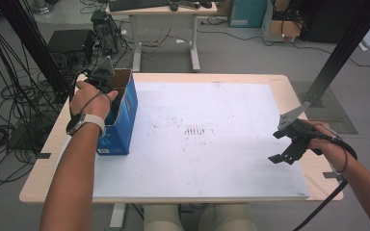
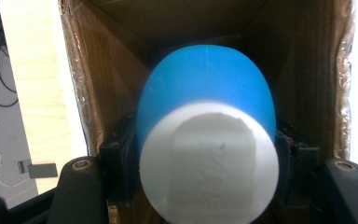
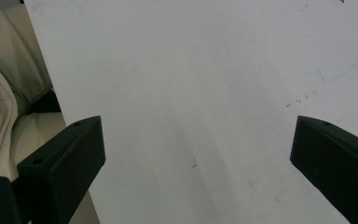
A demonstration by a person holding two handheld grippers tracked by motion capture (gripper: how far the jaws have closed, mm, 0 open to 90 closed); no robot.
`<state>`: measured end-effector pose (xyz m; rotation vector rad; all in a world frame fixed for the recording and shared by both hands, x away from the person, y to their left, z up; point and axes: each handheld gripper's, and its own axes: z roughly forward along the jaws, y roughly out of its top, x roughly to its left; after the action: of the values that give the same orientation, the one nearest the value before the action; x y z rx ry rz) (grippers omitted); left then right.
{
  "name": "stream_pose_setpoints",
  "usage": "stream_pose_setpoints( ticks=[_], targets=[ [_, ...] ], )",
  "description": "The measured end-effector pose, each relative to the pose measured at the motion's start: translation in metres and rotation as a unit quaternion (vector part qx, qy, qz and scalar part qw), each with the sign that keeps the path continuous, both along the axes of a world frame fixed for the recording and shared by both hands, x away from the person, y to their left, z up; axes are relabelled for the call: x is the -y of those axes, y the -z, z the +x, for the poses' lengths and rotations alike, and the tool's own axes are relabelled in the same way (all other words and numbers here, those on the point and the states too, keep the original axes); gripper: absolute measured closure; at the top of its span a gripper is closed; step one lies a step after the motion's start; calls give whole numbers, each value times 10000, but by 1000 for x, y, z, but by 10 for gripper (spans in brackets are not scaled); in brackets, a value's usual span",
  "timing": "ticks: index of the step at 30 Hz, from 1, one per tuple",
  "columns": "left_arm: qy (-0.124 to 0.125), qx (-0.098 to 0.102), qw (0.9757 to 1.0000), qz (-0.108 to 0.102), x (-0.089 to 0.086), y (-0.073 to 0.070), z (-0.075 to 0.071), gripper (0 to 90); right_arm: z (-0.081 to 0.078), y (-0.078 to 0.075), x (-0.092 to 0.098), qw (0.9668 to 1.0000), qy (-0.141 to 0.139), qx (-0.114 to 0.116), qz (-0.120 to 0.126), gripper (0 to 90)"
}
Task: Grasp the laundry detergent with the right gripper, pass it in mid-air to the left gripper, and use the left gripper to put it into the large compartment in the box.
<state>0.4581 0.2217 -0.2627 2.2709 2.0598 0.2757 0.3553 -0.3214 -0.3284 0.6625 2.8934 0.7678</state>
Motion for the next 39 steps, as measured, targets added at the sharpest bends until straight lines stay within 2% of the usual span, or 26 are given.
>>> stream_pose_setpoints(
  ticks=[7,8,9,15,25,26,27,39],
  targets=[
    [-20,37,10000,-7,0,0,0,373,0,0,0,10000,-18,6,4,32],
    [-20,18,10000,-6,0,0,0,373,2,1,0,9998,-140,96,66,32],
    [-15,11,10000,0,0,0,0,373,0,0,0,10000,13,-12,6,32],
    [-13,14,10000,0,0,0,-1,373,-1,0,0,10000,24,-13,17,32],
    [3,36,10000,9,-1,0,-1,373,-1,0,0,10000,10,-19,4,32],
    [-10,42,10000,-7,0,0,-1,373,2,2,0,9999,-134,79,58,32],
    [-7,44,10000,-6,0,0,-1,373,2,2,0,9998,-160,108,80,32],
    [-10,69,10000,-33,-2,0,-1,372,2,3,1,9999,-131,78,63,32]
  ],
)
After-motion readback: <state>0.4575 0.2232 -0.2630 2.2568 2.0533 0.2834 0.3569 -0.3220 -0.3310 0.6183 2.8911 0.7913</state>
